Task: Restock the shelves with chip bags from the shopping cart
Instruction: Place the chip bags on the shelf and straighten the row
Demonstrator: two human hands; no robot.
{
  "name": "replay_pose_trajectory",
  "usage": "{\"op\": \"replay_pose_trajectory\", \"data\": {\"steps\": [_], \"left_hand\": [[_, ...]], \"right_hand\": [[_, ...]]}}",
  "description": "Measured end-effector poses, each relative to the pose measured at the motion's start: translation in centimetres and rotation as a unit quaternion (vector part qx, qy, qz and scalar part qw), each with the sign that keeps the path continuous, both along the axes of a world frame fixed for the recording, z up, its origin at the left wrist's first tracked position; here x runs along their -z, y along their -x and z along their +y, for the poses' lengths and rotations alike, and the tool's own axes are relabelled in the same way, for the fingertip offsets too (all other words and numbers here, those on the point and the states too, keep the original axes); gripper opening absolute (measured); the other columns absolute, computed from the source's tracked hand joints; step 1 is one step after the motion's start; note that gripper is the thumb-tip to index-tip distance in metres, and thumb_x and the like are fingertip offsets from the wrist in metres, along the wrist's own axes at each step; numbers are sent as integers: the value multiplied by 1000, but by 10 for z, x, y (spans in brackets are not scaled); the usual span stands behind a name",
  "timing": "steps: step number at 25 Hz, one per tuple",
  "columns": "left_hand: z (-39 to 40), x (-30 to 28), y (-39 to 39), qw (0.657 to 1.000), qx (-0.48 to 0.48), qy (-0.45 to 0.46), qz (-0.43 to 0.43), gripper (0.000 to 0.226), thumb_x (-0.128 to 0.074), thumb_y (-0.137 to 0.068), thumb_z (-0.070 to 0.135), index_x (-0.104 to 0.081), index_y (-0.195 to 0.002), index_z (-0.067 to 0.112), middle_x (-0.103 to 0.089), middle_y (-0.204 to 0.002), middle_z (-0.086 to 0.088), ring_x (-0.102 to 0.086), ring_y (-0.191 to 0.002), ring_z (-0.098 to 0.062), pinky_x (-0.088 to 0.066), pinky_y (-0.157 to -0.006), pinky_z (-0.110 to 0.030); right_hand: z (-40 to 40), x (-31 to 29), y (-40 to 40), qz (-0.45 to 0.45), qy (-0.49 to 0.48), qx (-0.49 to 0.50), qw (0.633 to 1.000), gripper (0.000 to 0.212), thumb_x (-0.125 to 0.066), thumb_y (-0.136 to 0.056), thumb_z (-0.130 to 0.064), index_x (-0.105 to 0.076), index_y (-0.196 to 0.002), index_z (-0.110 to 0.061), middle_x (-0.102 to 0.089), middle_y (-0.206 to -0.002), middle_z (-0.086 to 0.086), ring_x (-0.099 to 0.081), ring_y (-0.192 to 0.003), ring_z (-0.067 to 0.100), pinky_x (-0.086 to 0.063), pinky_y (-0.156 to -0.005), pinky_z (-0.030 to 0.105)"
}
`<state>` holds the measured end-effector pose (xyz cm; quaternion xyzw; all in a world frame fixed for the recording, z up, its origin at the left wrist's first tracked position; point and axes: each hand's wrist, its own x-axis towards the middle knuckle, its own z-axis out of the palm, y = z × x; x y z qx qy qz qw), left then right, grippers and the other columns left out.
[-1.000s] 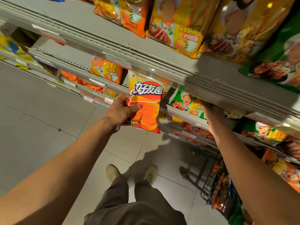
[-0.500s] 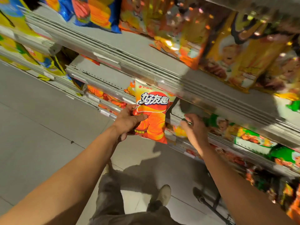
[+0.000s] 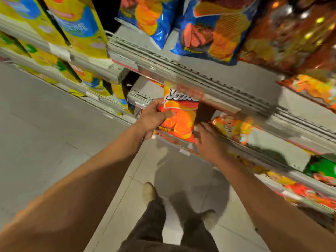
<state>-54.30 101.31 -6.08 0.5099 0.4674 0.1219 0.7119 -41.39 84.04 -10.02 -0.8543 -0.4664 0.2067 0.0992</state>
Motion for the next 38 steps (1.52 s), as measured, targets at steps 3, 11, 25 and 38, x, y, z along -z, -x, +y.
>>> {"op": "replay_pose_trajectory", "data": {"steps": [3, 11, 25, 38], "left_hand": [[35, -4, -21, 1000, 17, -20, 5, 50, -75, -84, -5, -56, -130, 0, -69, -105, -10, -65, -93, -24, -56, -88, -41], [126, 11, -44, 989, 101, -90, 55, 8, -61, -99, 15, -62, -93, 20, -71, -102, 2, -68, -99, -17, -53, -97, -32], [92, 55, 13, 848, 52, -502, 159, 61, -69, -88, 19, -48, -141, -1, -46, -137, -27, -45, -127, -39, -36, -110, -41], [60, 72, 25, 801, 324, -440, 245, 72, -48, -103, 41, -10, -163, 26, 8, -170, -7, 10, -156, -33, -17, -122, -60]], "right_hand": [[25, 0, 1, 18, 82, 19, 996, 64, -54, -97, -22, -30, -155, -7, -31, -161, 14, -27, -148, 30, -21, -121, 36], [22, 9, 5, 39, 92, 20, 995, 74, -56, -99, -33, -20, -159, -10, -16, -168, 8, -13, -155, 22, -9, -124, 35], [57, -6, 22, -37, 210, -24, 977, 86, -52, -94, -49, -1, -160, -30, -26, -154, 22, -22, -144, 42, -25, -119, 49], [55, 9, 17, -55, 211, -26, 976, 95, -60, -88, -58, -2, -159, -31, -32, -148, 26, -30, -139, 45, -31, -116, 53]]}}
